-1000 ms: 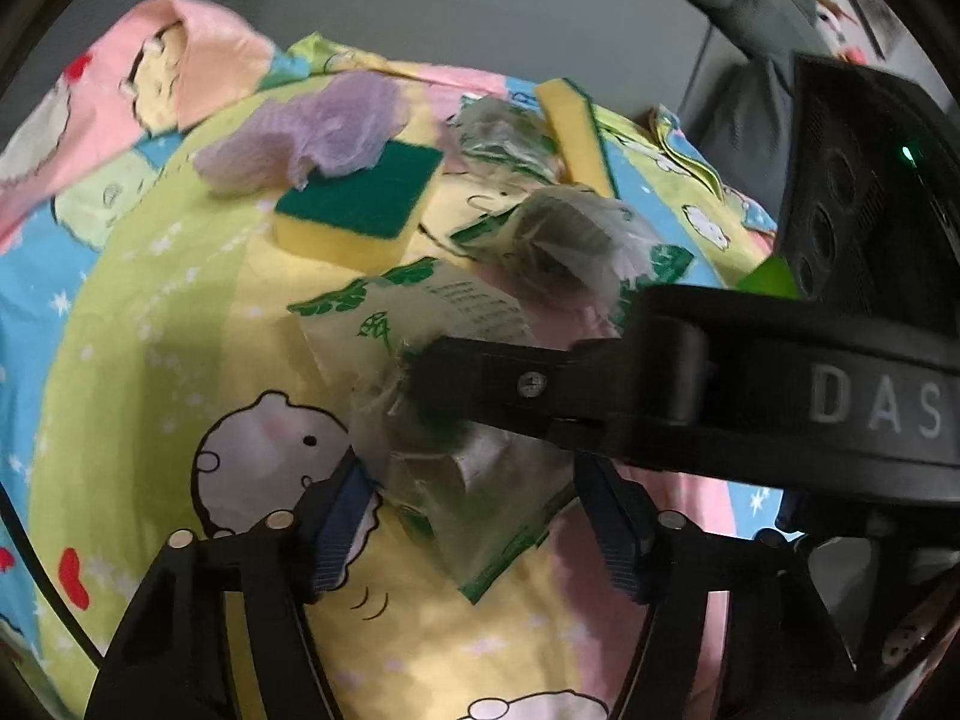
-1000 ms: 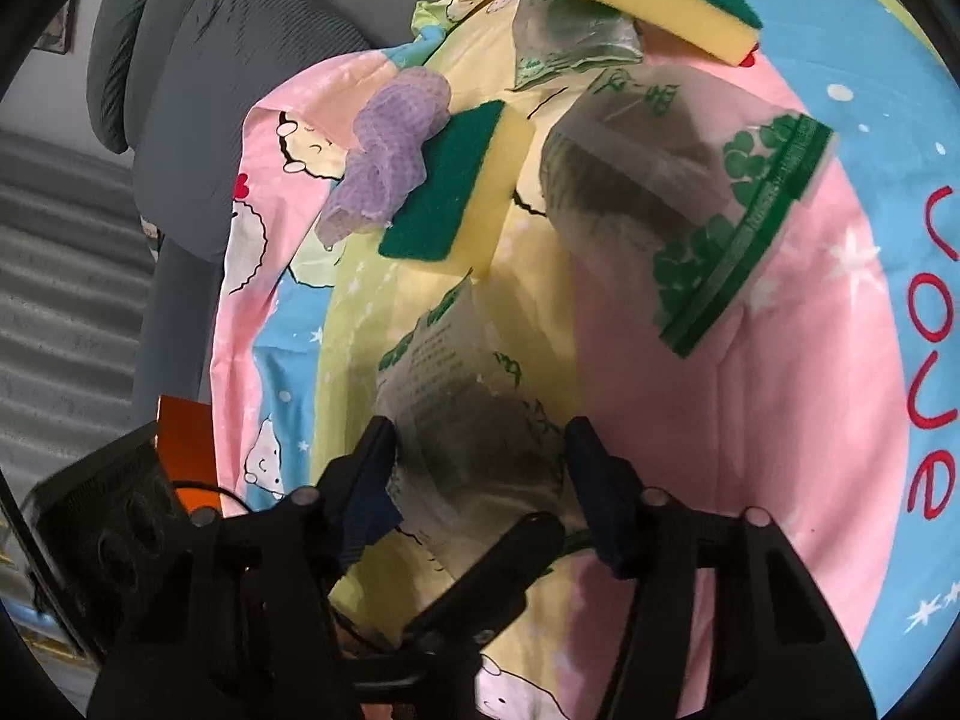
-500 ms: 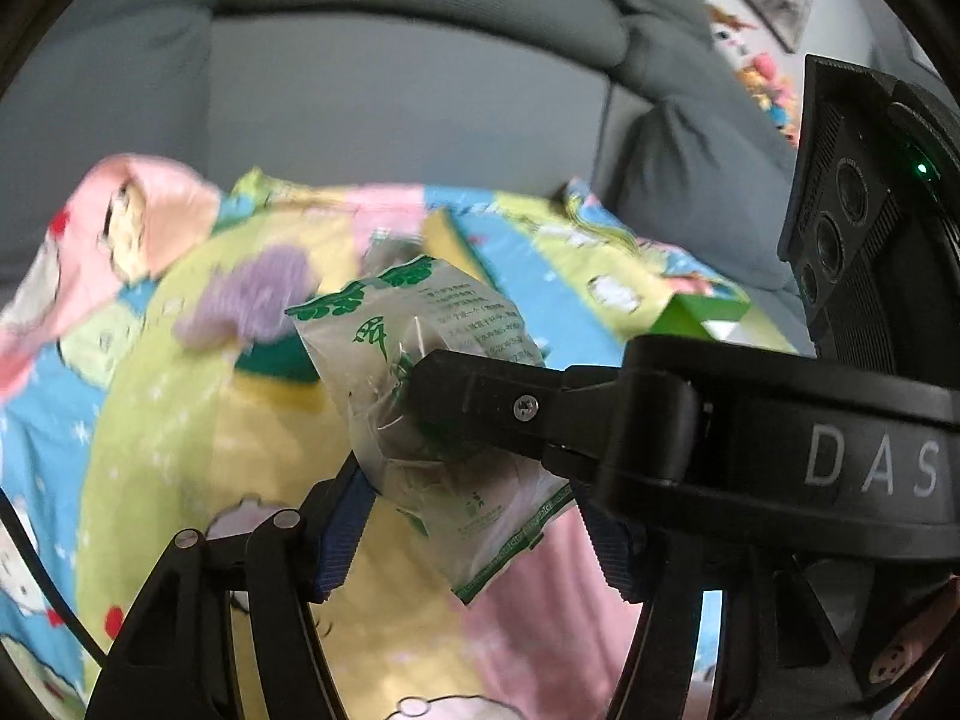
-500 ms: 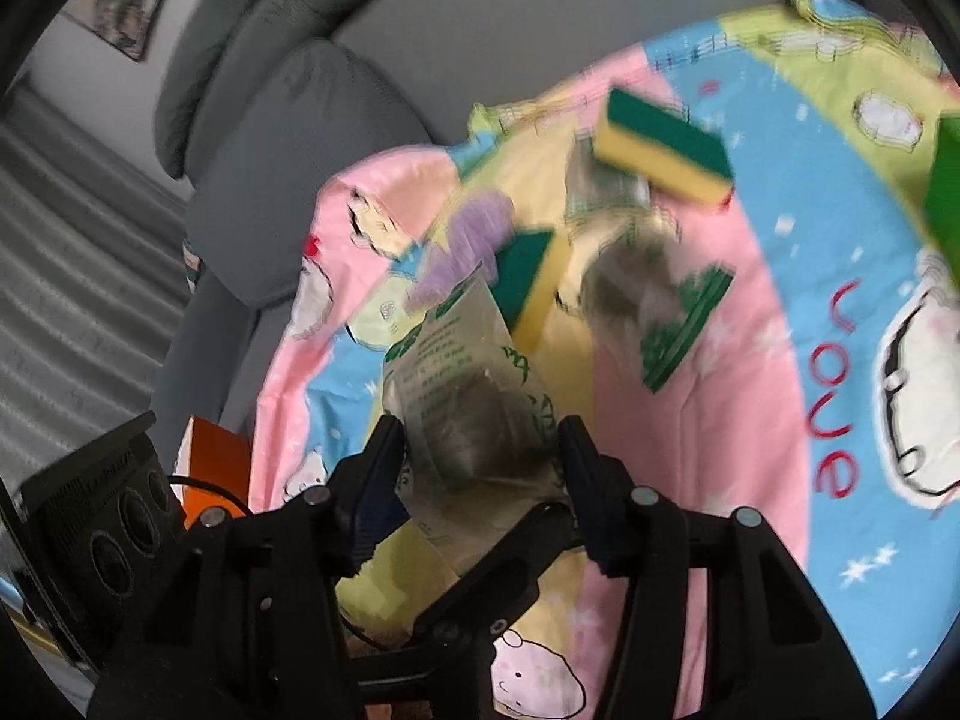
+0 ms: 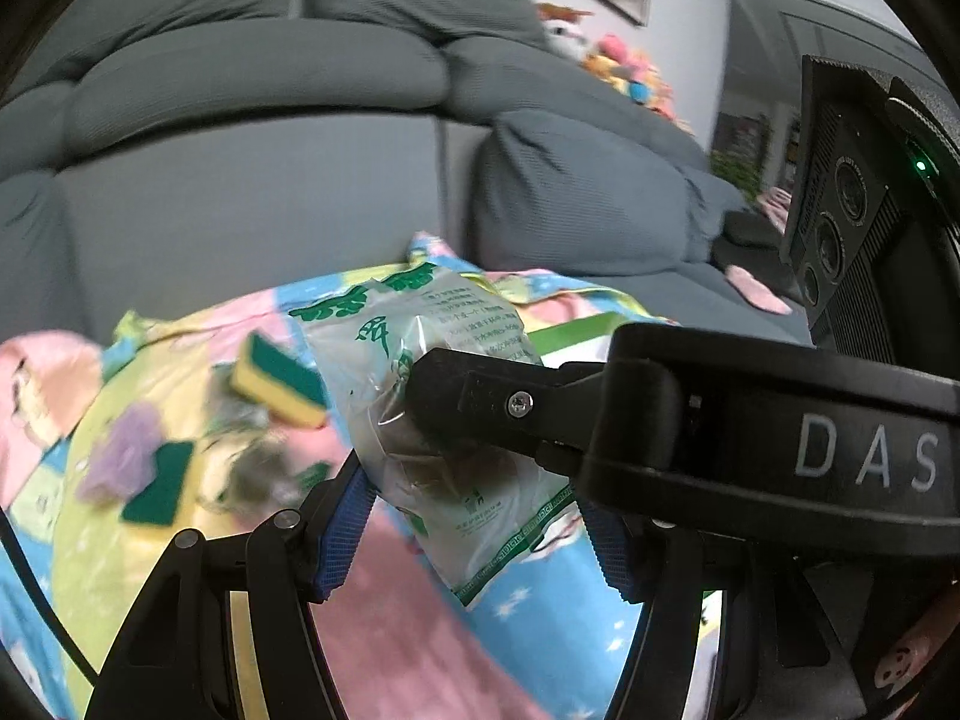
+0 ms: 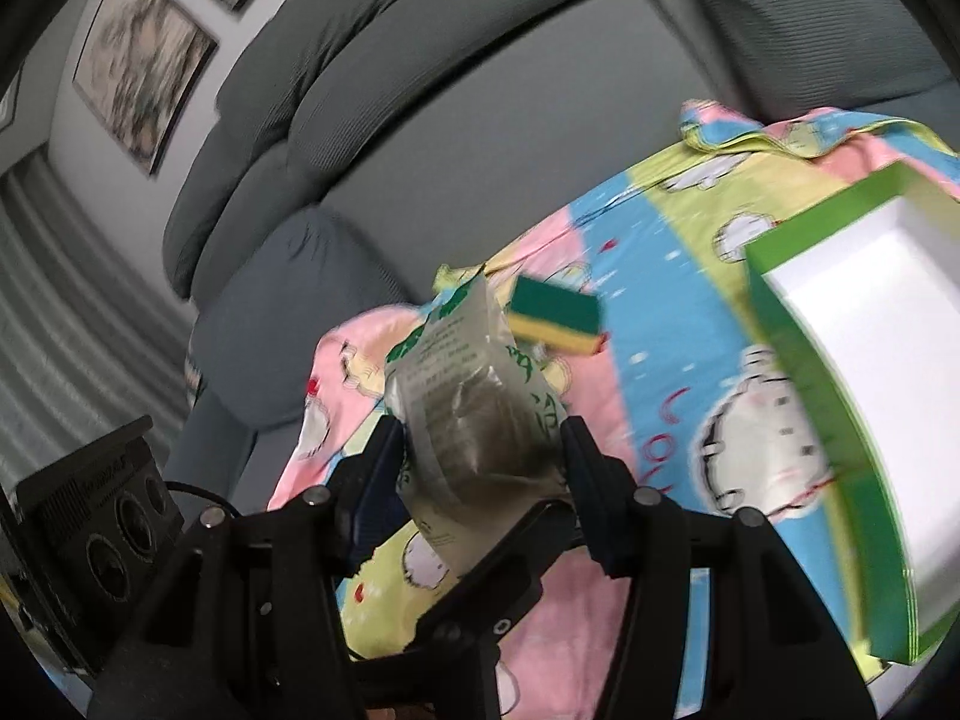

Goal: Organize objects
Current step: 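Lift the bag with the right gripper and carry it to the green box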

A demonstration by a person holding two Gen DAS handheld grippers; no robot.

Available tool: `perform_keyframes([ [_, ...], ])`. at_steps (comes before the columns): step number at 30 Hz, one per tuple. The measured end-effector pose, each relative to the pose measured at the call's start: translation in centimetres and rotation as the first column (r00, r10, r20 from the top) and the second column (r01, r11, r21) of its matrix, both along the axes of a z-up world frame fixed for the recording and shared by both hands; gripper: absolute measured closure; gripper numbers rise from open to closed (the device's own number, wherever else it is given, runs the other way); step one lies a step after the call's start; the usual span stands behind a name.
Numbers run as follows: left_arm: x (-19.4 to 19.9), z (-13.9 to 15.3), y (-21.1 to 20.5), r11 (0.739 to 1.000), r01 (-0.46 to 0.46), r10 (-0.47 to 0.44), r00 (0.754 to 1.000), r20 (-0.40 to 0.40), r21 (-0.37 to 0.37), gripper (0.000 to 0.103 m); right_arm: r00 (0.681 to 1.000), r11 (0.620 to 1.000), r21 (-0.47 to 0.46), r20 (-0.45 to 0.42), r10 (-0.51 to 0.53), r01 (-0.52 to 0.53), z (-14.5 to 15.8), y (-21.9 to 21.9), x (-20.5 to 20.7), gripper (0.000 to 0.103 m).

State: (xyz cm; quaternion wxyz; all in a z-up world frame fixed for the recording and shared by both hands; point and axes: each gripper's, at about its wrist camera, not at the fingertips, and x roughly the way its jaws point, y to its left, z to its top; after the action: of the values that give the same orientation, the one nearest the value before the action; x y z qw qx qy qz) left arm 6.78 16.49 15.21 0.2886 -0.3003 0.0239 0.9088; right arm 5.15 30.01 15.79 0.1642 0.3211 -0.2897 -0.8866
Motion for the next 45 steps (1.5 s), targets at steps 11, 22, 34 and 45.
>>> perform_keyframes([
  [11, 0.1, 0.1, 7.4, 0.983, 0.174, -0.175, 0.985, -0.010, -0.056, 0.037, 0.981, 0.978, -0.075, 0.006, -0.192, 0.192, -0.8, 7.1, 2.7, 0.049],
  [22, 0.0, -1.9, 13.6, 0.948, 0.304, -0.302, 0.952, 0.040, -0.096, 0.037, 0.931, 0.926, -0.107, 0.085, -0.354, 0.362, -2.9, 12.1, 4.8, 0.049],
  [34, -0.6, -4.3, 16.3, 0.928, 0.358, -0.346, 0.930, 0.120, -0.100, 0.037, 0.890, 0.894, -0.099, 0.188, -0.415, 0.438, -5.4, 14.8, 5.0, 0.049],
  [45, -1.2, -5.8, 16.5, 0.929, 0.360, -0.342, 0.924, 0.173, -0.086, 0.038, 0.858, 0.880, -0.037, 0.245, -0.451, 0.473, -6.5, 15.3, 4.4, 0.049],
])
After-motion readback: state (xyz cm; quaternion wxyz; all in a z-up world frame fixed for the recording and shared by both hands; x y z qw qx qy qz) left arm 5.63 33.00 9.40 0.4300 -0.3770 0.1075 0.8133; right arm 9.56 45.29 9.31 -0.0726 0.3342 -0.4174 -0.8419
